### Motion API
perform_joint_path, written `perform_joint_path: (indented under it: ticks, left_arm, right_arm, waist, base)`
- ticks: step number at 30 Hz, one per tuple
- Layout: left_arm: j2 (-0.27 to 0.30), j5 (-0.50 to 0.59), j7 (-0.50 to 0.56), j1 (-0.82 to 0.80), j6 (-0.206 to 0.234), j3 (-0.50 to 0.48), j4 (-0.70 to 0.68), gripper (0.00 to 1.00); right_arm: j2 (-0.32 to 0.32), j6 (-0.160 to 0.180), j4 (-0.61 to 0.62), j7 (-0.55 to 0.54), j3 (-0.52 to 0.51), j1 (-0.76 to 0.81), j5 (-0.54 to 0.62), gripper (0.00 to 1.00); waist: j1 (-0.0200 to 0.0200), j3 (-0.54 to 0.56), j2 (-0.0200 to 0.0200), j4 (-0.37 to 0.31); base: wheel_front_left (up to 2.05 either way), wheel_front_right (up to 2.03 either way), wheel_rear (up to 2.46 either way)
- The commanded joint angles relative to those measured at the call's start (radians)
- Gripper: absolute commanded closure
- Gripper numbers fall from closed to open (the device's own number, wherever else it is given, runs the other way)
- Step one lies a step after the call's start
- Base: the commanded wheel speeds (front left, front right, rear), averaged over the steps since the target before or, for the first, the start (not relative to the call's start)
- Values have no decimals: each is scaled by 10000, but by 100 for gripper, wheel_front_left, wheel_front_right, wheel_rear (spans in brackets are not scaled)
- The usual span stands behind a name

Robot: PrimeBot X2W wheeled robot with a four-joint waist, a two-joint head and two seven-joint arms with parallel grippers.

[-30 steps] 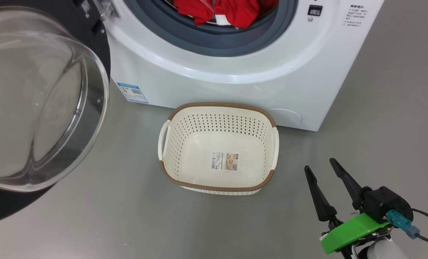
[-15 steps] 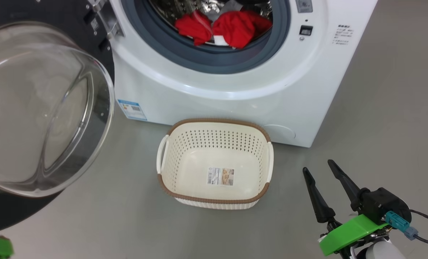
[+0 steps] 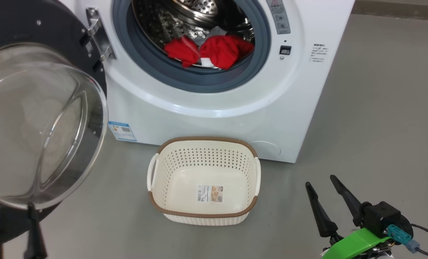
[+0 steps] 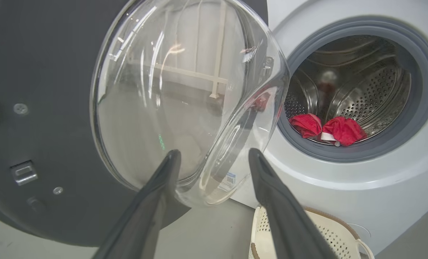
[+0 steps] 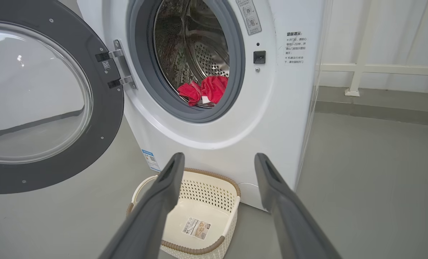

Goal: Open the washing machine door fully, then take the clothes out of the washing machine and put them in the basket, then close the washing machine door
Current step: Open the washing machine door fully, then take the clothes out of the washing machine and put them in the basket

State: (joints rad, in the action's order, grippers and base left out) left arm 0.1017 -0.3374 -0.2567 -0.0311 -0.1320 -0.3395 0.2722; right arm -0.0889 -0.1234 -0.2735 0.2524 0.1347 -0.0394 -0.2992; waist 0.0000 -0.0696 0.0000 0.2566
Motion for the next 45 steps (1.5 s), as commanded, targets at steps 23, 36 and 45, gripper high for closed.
perform_joint_path:
  ticks: [23,36,45]
  left_arm:
    - [624,-642,-51,742,14,2652,-1793,0]
    - [678,-653,-51,609,14,2931,-1825,0]
    - [795,-796,-51,590,14,3019,-1770,0]
  right_arm:
    - [-23,-73,583,93,-816,147,-27,0]
    - [122,-73,761,93,-1247,333,-71,0]
    - [133,-73,769,93,-1120,339,3,0]
  waist:
    - [0,-149,0,-2430]
    - [0,-175,0,-2738]
    - [0,-119,0,-2631]
  base:
    - [0,0,0]
    - [0,0,0]
    - [0,0,0]
